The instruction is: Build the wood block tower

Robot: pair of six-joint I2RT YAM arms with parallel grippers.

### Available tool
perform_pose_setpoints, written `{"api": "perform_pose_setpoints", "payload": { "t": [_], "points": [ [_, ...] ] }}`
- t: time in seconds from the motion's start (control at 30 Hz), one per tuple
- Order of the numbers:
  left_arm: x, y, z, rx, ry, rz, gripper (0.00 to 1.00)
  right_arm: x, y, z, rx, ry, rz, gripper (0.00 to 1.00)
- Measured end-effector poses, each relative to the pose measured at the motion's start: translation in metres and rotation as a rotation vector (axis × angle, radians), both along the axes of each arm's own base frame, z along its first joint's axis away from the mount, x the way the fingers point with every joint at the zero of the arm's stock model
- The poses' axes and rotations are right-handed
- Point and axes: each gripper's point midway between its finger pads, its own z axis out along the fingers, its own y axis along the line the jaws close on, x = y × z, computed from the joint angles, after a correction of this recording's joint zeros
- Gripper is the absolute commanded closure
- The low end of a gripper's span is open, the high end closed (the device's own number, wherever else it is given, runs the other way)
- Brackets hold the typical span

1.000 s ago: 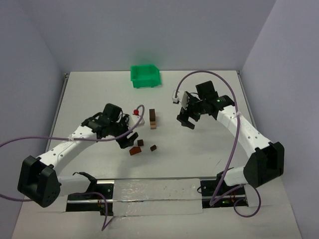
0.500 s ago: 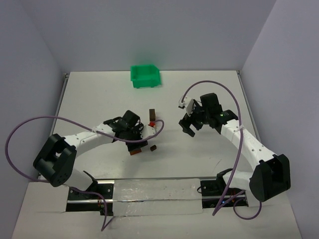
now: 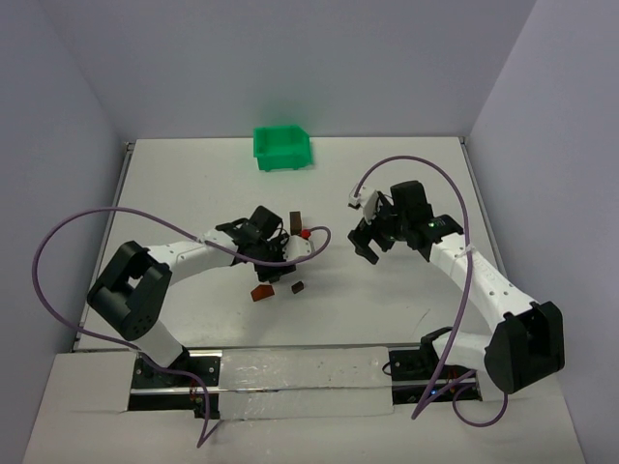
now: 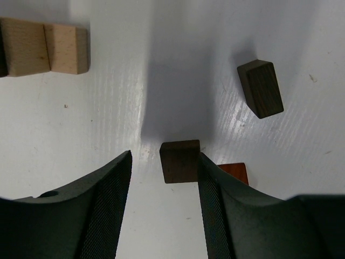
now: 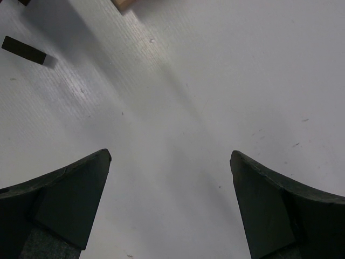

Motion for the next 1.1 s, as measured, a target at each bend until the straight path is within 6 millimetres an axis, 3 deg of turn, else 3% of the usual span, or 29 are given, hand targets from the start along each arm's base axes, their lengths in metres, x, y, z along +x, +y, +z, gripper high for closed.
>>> {"api": "perform_pose_setpoints", "payload": {
  "t": [0.43,0.77,1.1],
  "points": [
    [0.001,-0.003,-0.001,-0.004,0.002,-0.012,0.46,0.004,-0.006,-0.005,-0.015,0.009,-0.018,0.0],
    [-0.003,0.0,-0.003,0.005,0.018,-0.012,0.37,0.004,-0.005,-0.011,-0.017,0.03,-0.014,0.0],
    [-0.01,0.005,-0.004,0.018,0.053,0.008,0.43,0.004,-0.005,-0.011,-0.018,0.028,-0.01,0.0]
  ]
}}
